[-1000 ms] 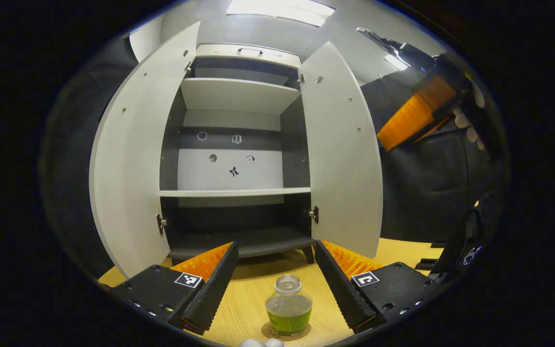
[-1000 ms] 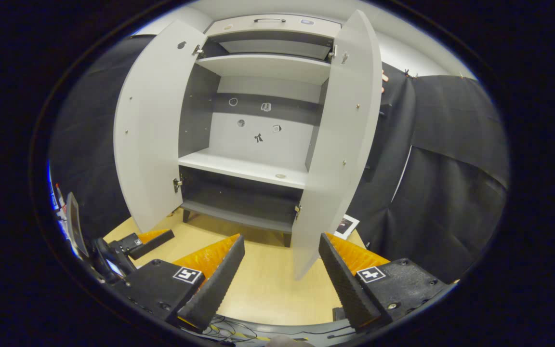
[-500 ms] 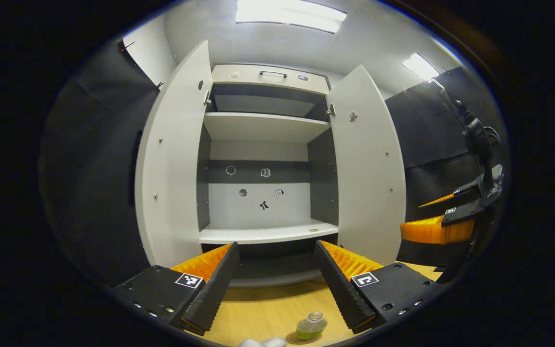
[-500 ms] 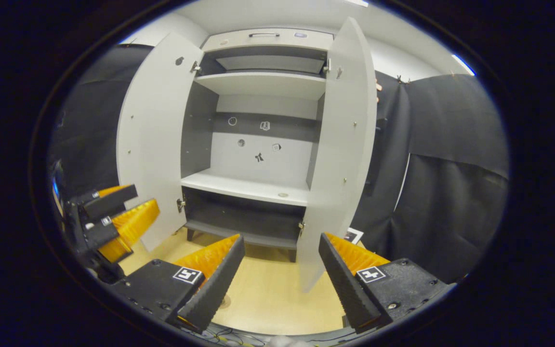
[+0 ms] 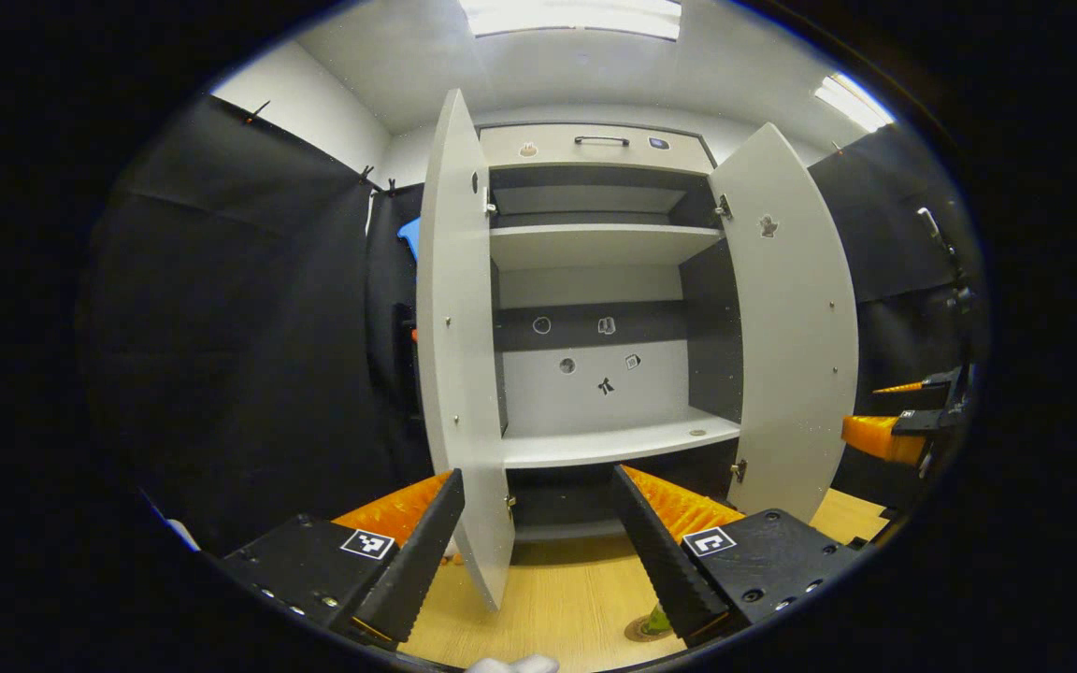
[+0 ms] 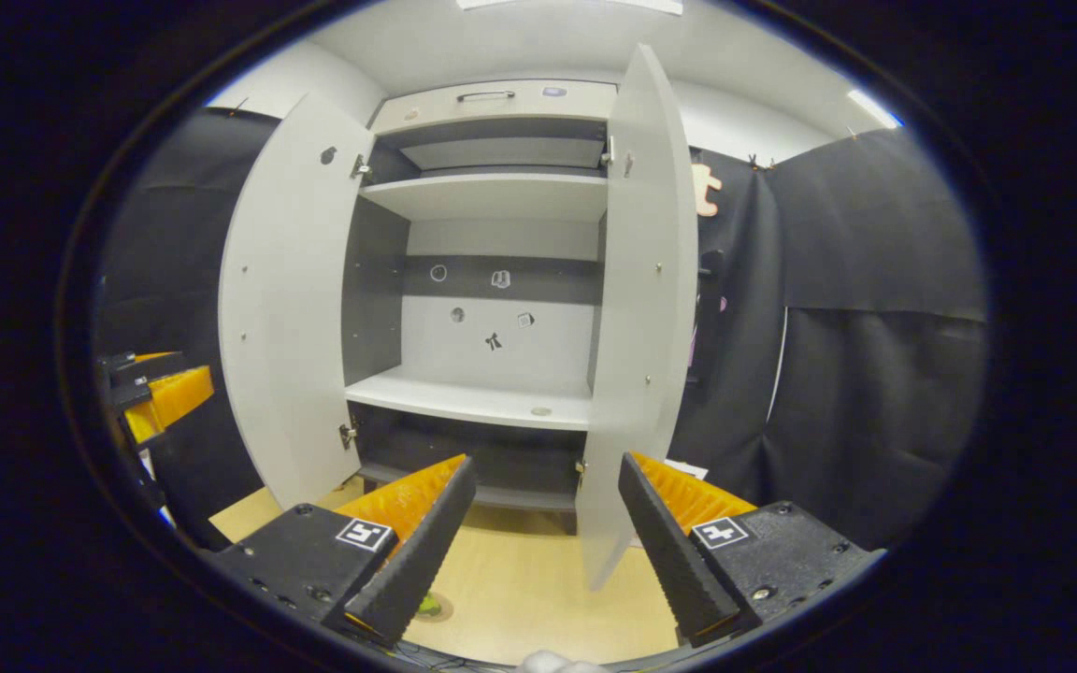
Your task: Grasp the bottle in the cabinet with the left hand and place it on the coaster, then close the right door with the right hand and the left door with the left hand.
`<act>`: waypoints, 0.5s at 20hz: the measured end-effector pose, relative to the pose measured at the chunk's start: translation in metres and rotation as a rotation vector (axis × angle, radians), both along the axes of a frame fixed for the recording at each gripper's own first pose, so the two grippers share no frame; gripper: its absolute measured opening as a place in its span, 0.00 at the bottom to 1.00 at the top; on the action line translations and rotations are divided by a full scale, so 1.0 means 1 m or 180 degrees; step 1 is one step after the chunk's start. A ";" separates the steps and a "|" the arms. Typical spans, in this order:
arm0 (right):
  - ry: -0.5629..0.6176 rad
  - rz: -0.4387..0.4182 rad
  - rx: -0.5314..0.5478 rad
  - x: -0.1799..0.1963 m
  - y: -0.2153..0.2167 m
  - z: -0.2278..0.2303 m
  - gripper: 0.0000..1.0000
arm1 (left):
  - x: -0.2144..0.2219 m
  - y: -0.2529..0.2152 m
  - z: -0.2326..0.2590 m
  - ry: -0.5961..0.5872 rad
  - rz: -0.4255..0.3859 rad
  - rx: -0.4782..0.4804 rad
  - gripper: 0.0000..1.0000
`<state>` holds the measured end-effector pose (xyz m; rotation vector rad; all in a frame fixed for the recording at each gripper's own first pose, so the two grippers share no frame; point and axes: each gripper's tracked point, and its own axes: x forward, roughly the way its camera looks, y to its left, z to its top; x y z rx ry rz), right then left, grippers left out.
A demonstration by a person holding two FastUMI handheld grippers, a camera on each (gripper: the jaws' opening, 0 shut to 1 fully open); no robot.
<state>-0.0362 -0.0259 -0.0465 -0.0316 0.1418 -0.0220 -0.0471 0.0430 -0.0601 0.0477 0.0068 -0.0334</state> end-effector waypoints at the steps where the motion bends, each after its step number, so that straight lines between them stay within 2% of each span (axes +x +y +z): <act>1: 0.0018 -0.0010 0.0025 0.001 -0.004 -0.002 1.00 | -0.003 0.002 -0.003 0.0046 0.0038 -0.0003 0.96; 5: 0.0009 -0.0087 0.0069 0.006 -0.031 0.006 1.00 | -0.003 -0.009 -0.008 0.0116 0.0062 -0.0064 0.96; 10: -0.0145 -0.0261 0.0181 0.012 -0.107 0.036 1.00 | 0.015 -0.045 0.003 0.0087 0.0023 -0.0046 0.96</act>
